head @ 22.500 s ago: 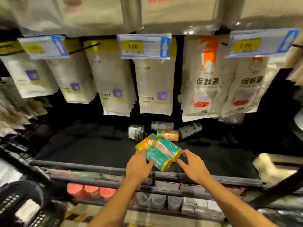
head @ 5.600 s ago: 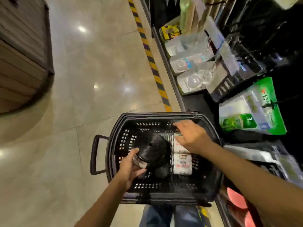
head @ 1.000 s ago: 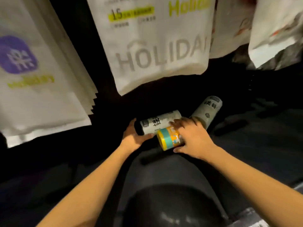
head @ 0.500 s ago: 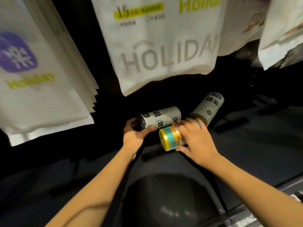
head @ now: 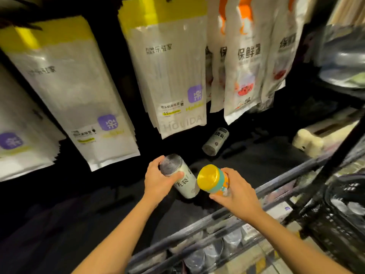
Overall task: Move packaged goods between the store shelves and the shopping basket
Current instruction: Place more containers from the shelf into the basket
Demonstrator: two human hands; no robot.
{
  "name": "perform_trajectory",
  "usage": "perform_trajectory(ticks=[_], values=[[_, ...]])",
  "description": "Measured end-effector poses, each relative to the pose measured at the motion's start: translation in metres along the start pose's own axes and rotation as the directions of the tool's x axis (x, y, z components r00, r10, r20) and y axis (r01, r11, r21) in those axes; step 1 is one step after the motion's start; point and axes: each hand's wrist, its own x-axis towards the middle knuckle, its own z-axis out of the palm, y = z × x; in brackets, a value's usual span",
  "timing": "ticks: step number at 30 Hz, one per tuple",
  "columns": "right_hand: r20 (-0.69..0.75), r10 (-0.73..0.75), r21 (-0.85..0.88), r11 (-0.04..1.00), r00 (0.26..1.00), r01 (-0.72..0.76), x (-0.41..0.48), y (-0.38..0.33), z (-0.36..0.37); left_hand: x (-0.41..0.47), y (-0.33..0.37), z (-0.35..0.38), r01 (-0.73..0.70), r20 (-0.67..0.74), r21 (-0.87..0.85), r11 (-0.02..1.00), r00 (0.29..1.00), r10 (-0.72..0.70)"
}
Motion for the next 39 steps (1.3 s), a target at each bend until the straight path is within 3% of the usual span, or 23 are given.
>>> perform_trajectory(ticks=[10, 20, 26, 31, 39], values=[[-0.137, 0.105, 0.220, 0.973, 0.985, -0.073, -0.103, -0.052, -0.126, -0.111, 0.131, -0.013, -0.217, 0.241, -0.026, 0.976, 0.946, 0.217], [-0.383, 0.294, 0.303, 0.935, 0.875, -0.182, -0.181, -0.025, -0.223, -0.170, 0.208, 0.078, -0.381, 0.520, -0.117, 0.917, 0.763, 0.383], [-0.476, 0.447, 0.331, 0.889, 0.758, -0.317, -0.210, 0.020, -0.267, -0.177, 0.242, 0.166, -0.469, 0.656, -0.146, 0.871, 0.613, 0.440], [-0.557, 0.530, 0.358, 0.848, 0.639, -0.391, -0.219, 0.065, -0.295, -0.172, 0.261, 0.251, -0.460, 0.753, -0.195, 0.866, 0.495, 0.433], [-0.690, 0.617, 0.381, 0.754, 0.378, -0.535, -0.199, 0.149, -0.344, -0.136, 0.299, 0.380, -0.432, 0.844, -0.257, 0.864, 0.336, 0.419]])
